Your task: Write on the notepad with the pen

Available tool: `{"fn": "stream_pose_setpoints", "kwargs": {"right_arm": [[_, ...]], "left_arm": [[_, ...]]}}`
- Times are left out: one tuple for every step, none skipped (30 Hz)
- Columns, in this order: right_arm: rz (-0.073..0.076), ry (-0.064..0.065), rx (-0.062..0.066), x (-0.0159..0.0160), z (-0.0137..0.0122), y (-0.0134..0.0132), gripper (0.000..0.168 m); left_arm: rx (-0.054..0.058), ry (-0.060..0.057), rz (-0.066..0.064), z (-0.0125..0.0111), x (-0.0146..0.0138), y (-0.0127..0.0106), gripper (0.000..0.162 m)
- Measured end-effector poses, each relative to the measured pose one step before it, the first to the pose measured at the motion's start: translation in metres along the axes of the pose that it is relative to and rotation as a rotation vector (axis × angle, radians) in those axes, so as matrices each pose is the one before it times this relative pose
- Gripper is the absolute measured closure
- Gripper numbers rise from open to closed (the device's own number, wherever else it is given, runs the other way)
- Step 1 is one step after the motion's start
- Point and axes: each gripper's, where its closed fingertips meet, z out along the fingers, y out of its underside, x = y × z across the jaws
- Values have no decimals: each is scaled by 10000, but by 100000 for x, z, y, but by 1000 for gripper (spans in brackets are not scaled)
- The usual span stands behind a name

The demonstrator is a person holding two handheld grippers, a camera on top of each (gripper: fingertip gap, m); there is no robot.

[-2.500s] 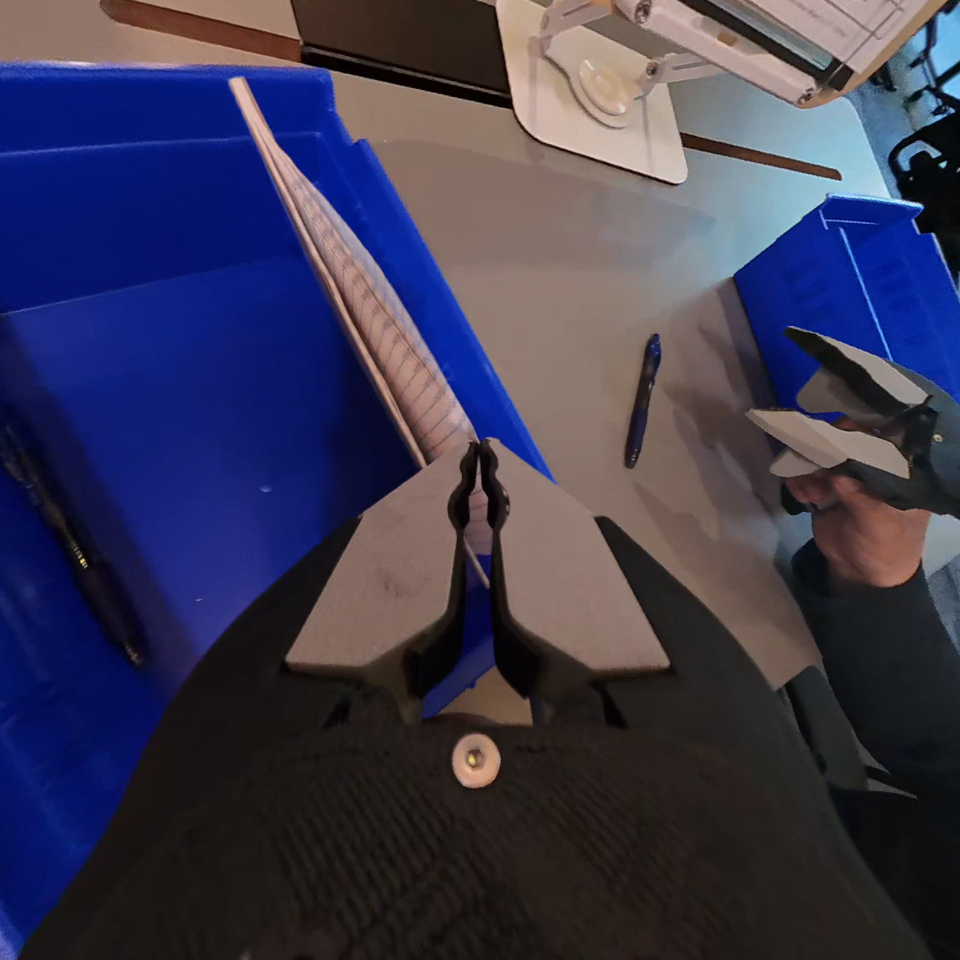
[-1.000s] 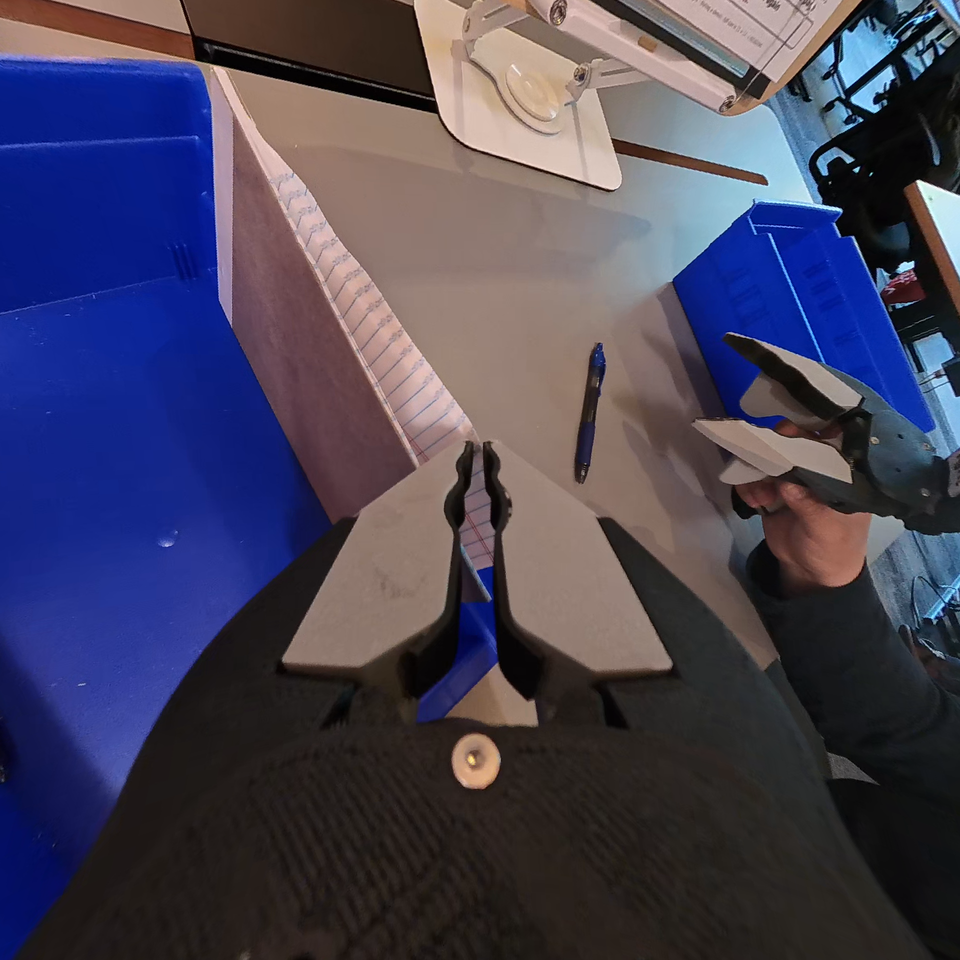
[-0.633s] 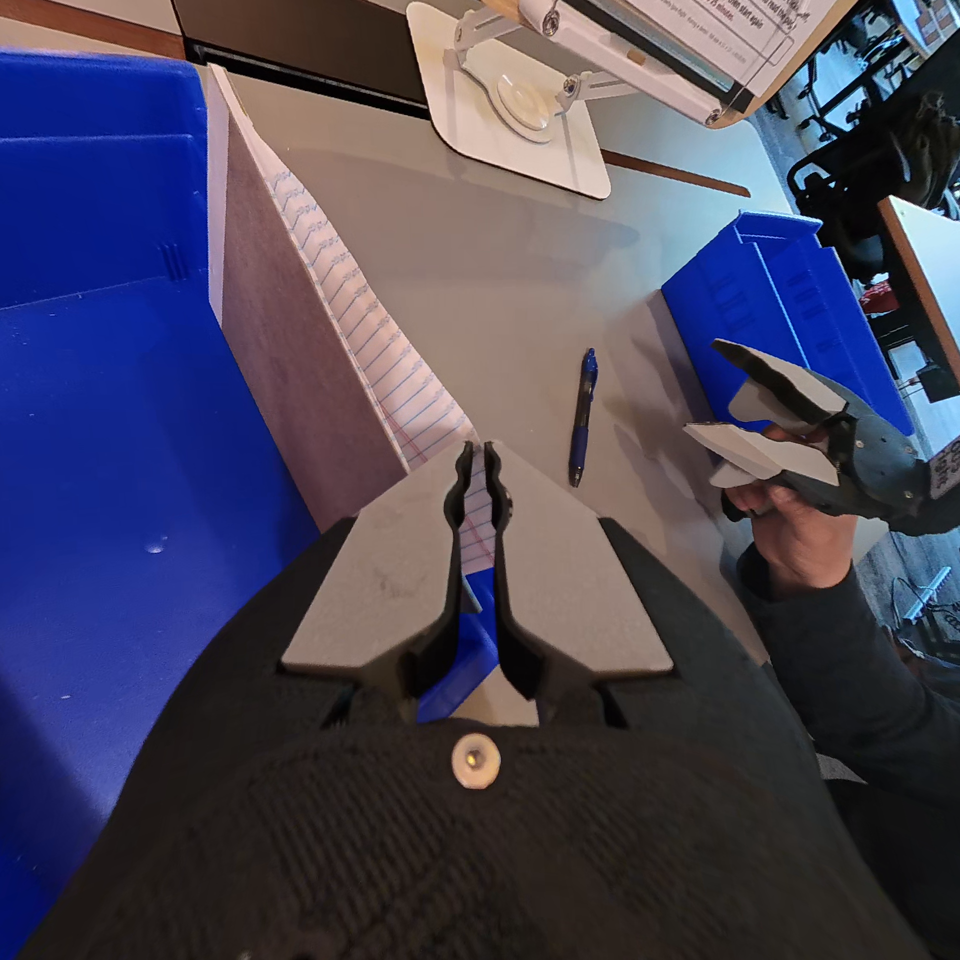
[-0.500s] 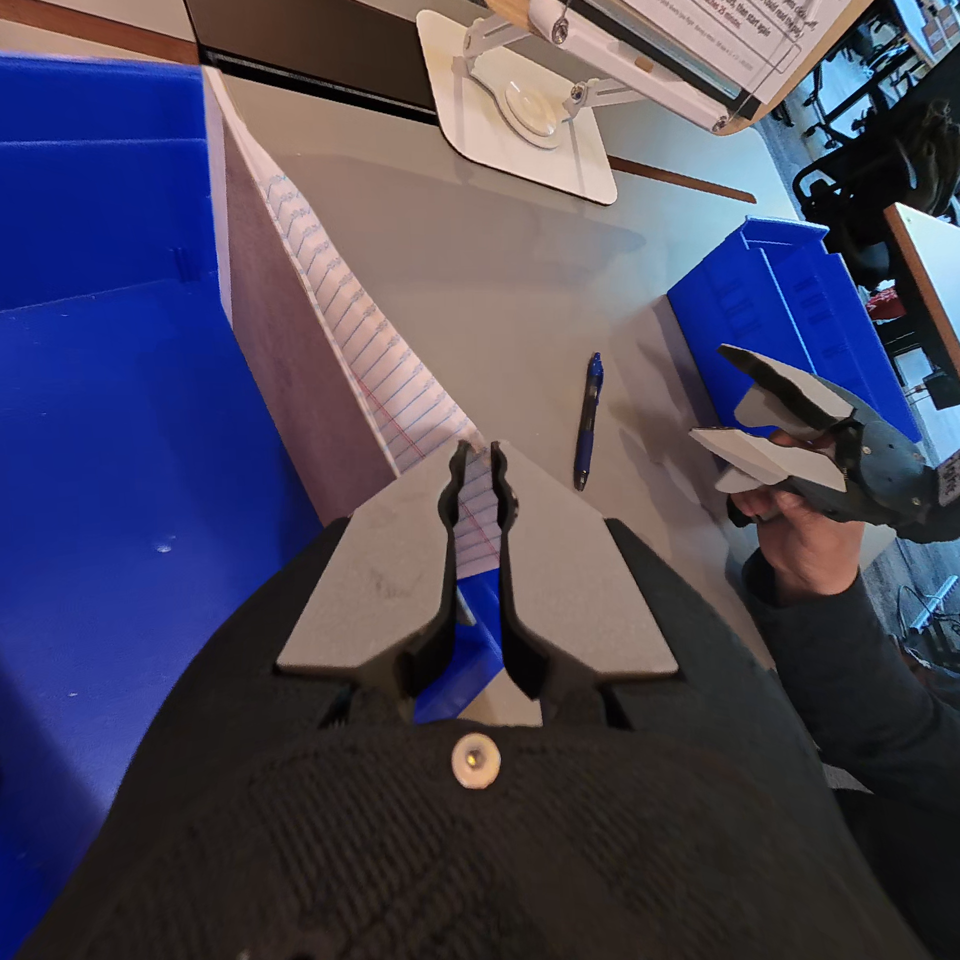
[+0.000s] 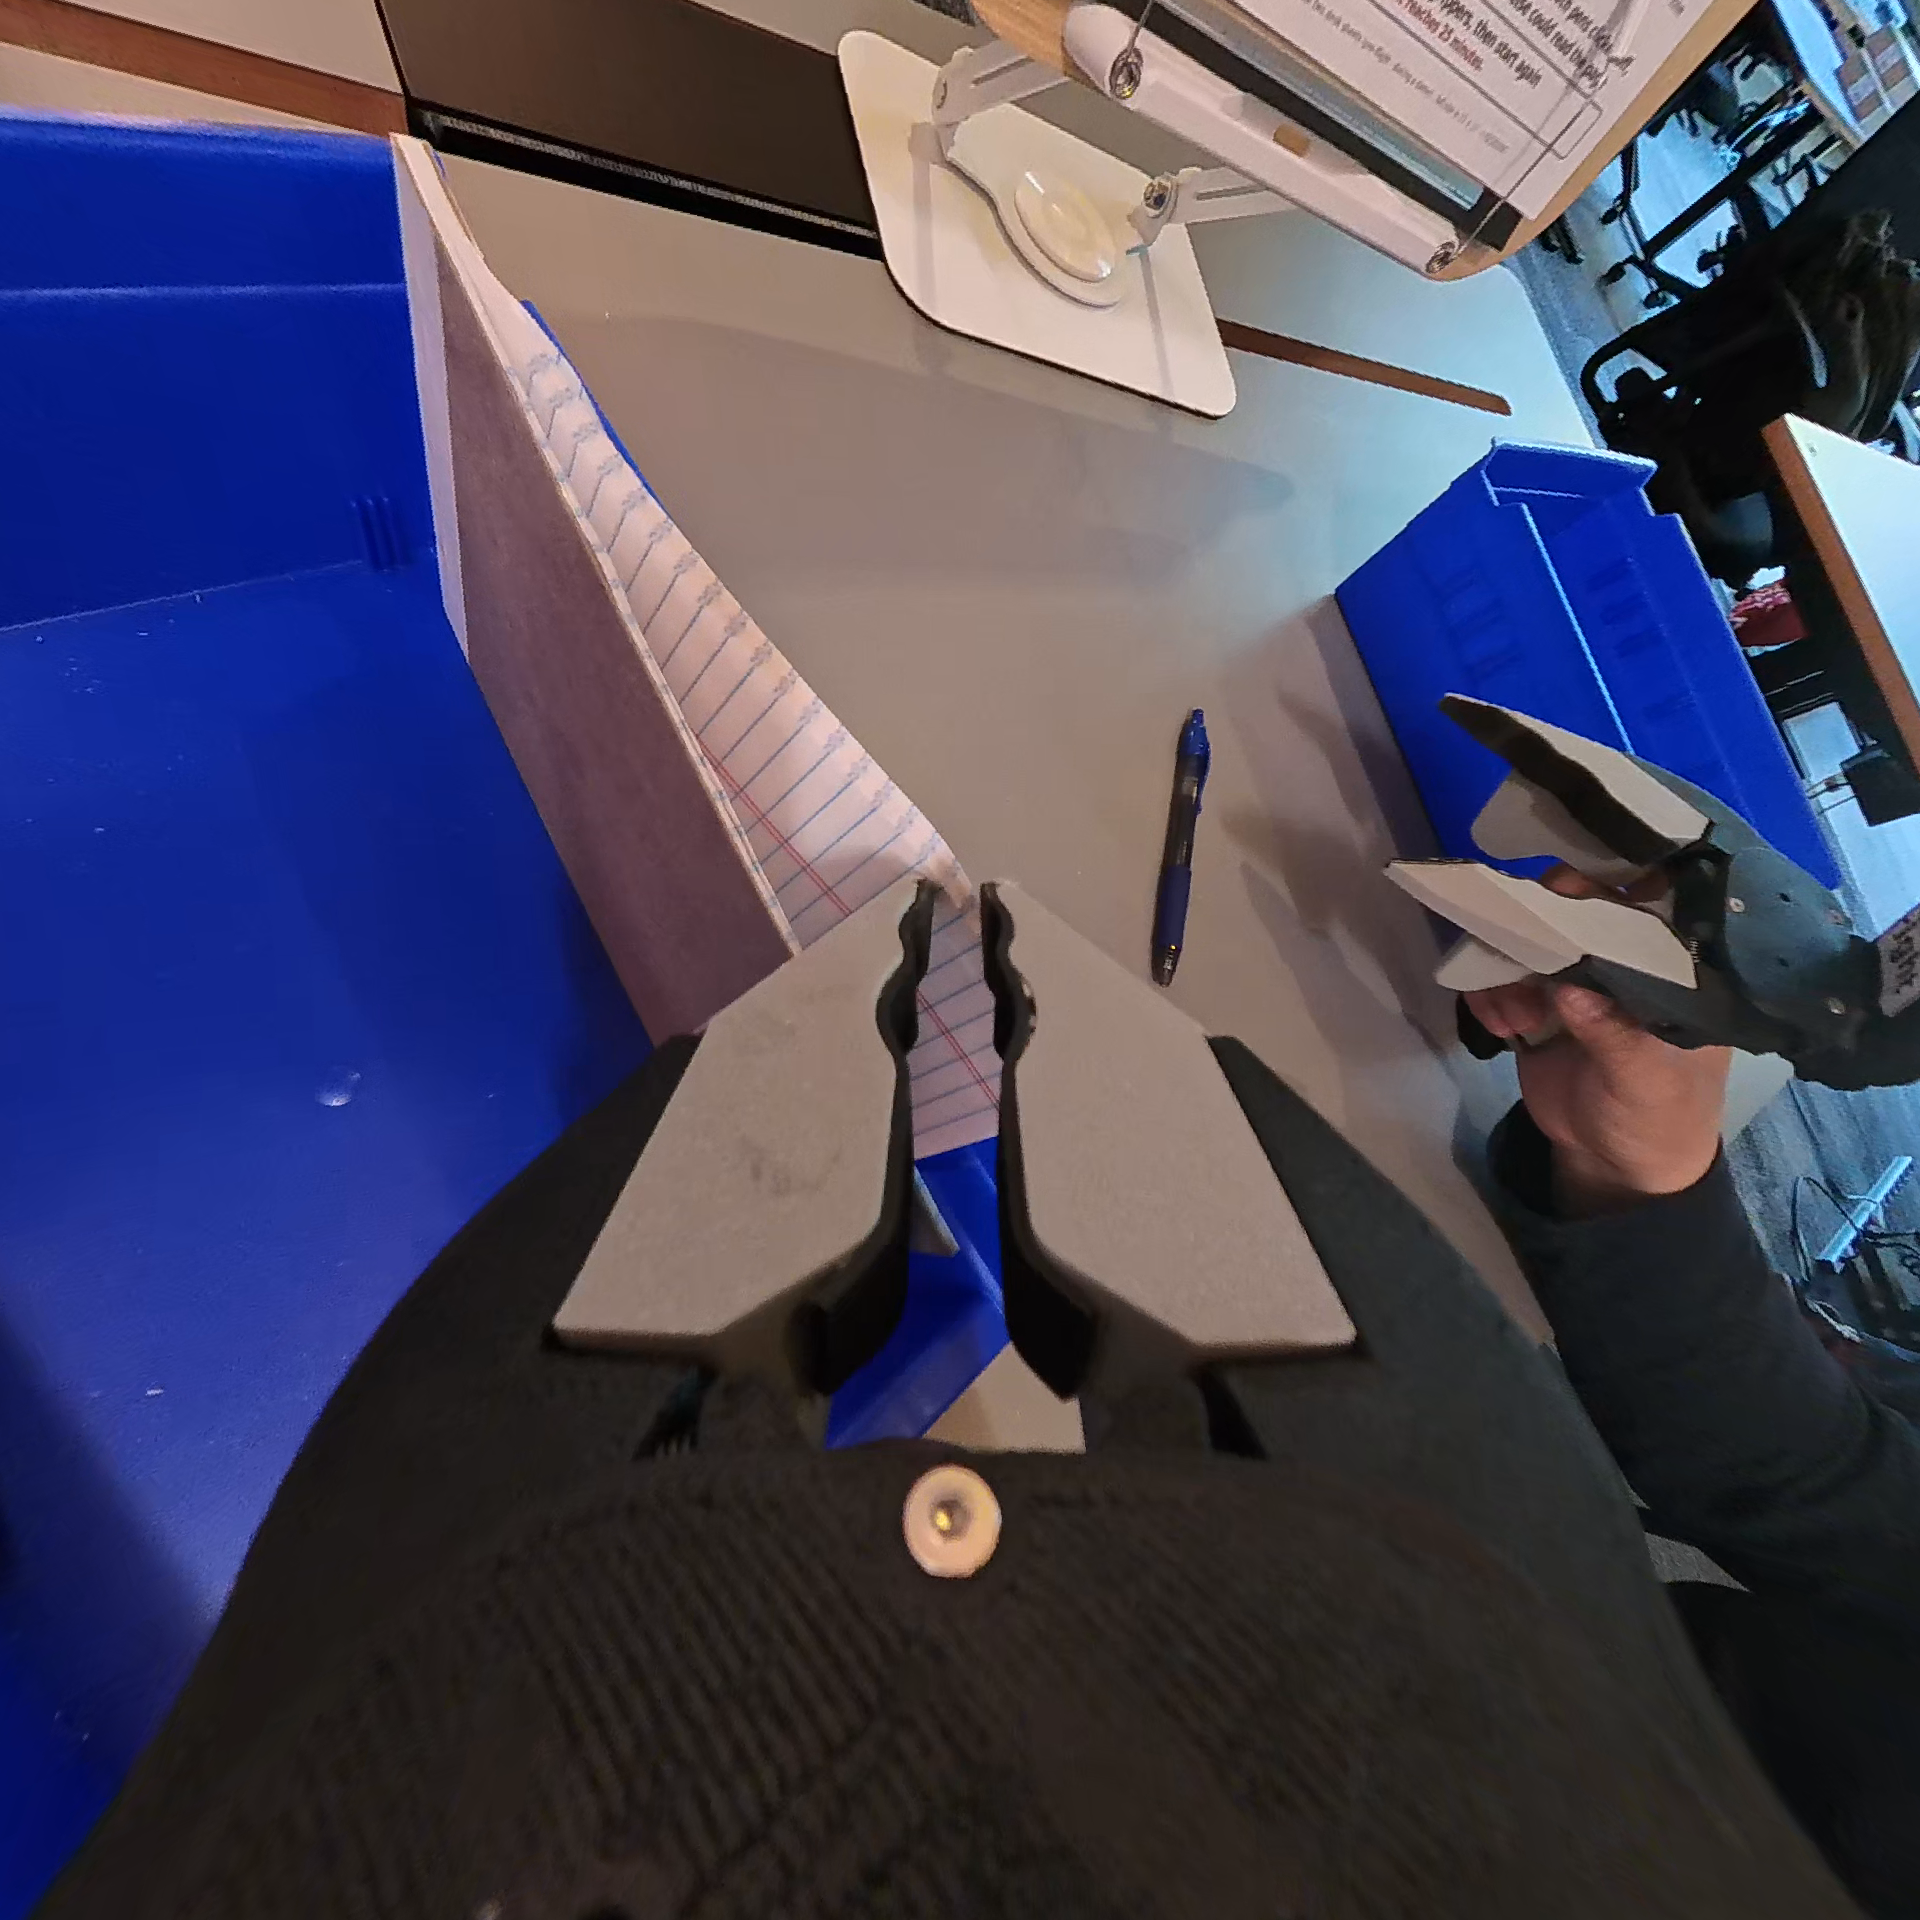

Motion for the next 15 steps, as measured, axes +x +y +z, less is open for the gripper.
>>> {"fn": "stream_pose_setpoints", "kwargs": {"right_arm": [[-1,0,2,0,2,-3,84],[-5,0,-1,-9,7,9,84],[-5,-2,-7,-4,7,16,84],[-3,-4,-6,-11,16,12,84],[-4,-1,0,-7,-4,1,84],[-5,2,-2,-8,7,10,84],[-5,-1,-6,-6,16,12,84],[-3,-5,-5,-9,12,22,84],[-3,-3,-2,-6,7,0,84],[-5,2,-1,-7,7,9,84],[-6,1,-1,2,11,8,84],[-5,-1,-5,-15,14,11,84],[-4,-3,-7,-9,15,13,84],[-5,-2,-4,-3,9,12,84],[-7,1,3,-3,-2,-3,84]], "left_arm": [[-6,12,-12,-20,-11,-4,155],[-7,2,-3,-24,-19,-5,154],[-6,6,-9,-16,-4,5,154],[-1,10,-17,-24,-11,-6,154],[2,16,-15,-14,-1,2,153],[4,25,-4,-9,22,9,153],[2,12,-8,-14,-11,2,153],[1,0,-18,-23,-24,-8,153],[-2,8,-13,-28,-3,-7,152],[-3,34,-11,-22,35,6,151],[1,47,-27,-8,52,-2,150],[-6,31,-26,-28,24,1,149],[-6,15,-8,-18,-1,1,149],[-2,14,-10,-25,-10,-4,149],[4,20,-14,-22,3,5,148]]}}
